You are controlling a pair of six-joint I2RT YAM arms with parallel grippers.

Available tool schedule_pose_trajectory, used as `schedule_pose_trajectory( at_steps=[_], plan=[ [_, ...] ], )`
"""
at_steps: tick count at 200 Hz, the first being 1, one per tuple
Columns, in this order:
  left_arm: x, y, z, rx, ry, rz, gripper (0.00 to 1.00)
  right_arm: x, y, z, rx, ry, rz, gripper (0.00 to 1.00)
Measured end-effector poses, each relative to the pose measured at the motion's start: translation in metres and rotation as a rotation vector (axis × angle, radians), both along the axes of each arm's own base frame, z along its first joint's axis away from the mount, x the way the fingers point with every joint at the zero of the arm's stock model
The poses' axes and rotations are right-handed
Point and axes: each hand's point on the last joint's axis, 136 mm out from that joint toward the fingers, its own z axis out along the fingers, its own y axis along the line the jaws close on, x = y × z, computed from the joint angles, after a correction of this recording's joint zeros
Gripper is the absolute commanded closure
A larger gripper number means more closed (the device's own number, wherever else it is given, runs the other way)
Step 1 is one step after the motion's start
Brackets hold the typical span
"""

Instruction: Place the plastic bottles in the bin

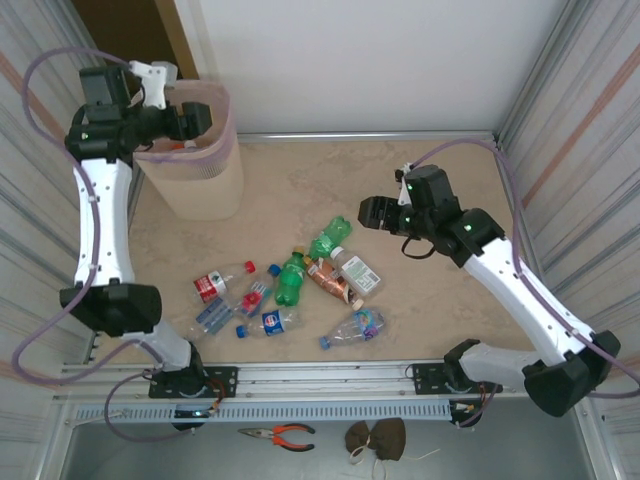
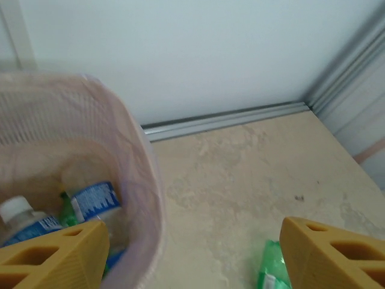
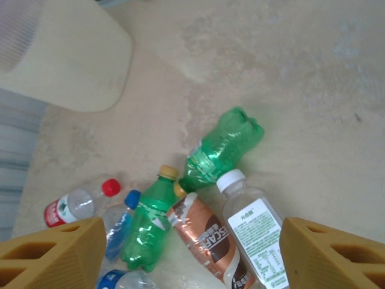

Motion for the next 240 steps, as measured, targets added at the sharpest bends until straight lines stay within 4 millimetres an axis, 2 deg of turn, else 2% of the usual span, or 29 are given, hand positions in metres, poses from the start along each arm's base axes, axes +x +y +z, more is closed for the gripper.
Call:
schedule_pose_trajectory(
  at_steps=[65,93,128,167,210,240],
  plan=[
    [-0.081,-0.049,-0.057,-0.010,0.032,-0.140,0.25,0.027,0.006,-0.087,0.030,0.300,-0.316,0.17],
    [-0.104,-0.060,-0.074,-0.009,0.028,-0.175,0.25,0.039,0.016,-0.125,0.038,0.412,-0.420,0.16],
    [-0.115,-0.067,-0.092,-0.017,0.041,-0.194,0.25,0.061,0.038,-0.158,0.090,0.492,-0.482,0.14],
    [-0.123,-0.079,-0.109,-0.026,0.077,-0.228,0.25,0.088,0.064,-0.181,0.127,0.527,-0.493,0.15],
    [-0.124,-0.078,-0.112,-0.022,0.080,-0.223,0.25,0.101,0.079,-0.211,0.135,0.576,-0.501,0.21],
    [-0.125,-0.078,-0.110,-0.020,0.073,-0.223,0.25,0.103,0.080,-0.231,0.121,0.603,-0.504,0.26]
  ],
)
